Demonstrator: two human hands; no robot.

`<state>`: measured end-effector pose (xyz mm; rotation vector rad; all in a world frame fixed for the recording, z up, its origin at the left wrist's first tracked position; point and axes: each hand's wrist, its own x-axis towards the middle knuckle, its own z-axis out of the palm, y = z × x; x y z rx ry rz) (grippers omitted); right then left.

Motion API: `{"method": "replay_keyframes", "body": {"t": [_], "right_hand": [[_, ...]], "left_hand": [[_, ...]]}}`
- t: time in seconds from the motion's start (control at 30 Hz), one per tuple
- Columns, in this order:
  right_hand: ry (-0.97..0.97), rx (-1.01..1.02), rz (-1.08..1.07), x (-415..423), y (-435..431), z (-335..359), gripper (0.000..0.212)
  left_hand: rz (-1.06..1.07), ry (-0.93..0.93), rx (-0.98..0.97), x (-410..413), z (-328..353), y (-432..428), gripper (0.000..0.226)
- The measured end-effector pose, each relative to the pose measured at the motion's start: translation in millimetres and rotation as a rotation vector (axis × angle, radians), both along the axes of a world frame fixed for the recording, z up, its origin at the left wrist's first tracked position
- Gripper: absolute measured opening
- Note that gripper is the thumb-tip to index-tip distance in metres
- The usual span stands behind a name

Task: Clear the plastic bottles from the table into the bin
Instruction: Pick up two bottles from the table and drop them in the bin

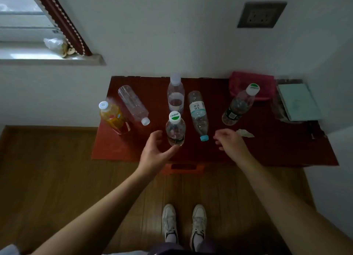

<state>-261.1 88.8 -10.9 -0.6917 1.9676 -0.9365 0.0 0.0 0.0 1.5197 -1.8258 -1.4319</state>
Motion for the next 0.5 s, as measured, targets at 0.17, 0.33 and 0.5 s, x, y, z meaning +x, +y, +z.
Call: {"method": "replay_keyframes", "body": {"t": [0.17, 0.33, 0.5], "right_hand": [[-0.006, 0.017, -0.074, -14.0, -38.3, 2.3, 0.021], [0.007, 0.002, -0.063, -21.0, -49.4, 2.4, 0.019], [0.157, 0.066, 0.054, -24.9, -67.9, -3.9, 0.035]], "left_hand": [[0.052, 0.084, 0.017, -42.5, 5.3, -11.6, 0.086], [0.089, 0.101, 0.006, -47.7, 2.8, -19.5, 0.069], [0.141, 0.152, 0.021, -31.1, 6.7, -21.6, 0.064]]}}
